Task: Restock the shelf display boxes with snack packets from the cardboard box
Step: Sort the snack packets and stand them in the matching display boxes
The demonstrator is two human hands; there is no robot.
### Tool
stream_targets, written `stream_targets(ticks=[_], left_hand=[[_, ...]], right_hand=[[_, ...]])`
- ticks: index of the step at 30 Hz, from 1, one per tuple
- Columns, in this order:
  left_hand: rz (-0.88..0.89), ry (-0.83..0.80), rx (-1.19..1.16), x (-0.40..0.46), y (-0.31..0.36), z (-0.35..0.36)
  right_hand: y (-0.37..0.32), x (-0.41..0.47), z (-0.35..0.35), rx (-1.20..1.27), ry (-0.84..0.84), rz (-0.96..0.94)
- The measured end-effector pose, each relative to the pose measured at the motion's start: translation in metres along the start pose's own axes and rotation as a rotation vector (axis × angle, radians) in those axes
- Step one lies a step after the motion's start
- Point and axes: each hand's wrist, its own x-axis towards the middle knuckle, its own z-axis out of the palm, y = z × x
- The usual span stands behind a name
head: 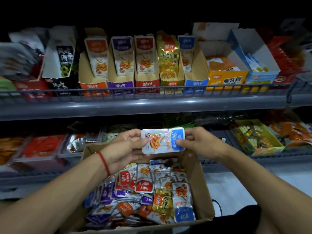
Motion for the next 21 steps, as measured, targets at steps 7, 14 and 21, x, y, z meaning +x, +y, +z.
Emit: stream_targets(ticks=[7, 14, 21], left_hand=[[0.02, -0.001, -0.185, -0.011, 0.003, -0.001], [0.076, 0.015, -0.202, -0.021, 0.01, 0.004], [0.158, 0.072, -0.108, -0.028, 0.023, -0.008]], right_hand=[[-0.016, -0.006, 0.001, 0.343, 0.147, 0.016], [-0.038, -0.012, -0.012, 0.283, 0.353, -0.084], [-0.108, -0.014, -0.127, -0.414, 0.813, -0.473]])
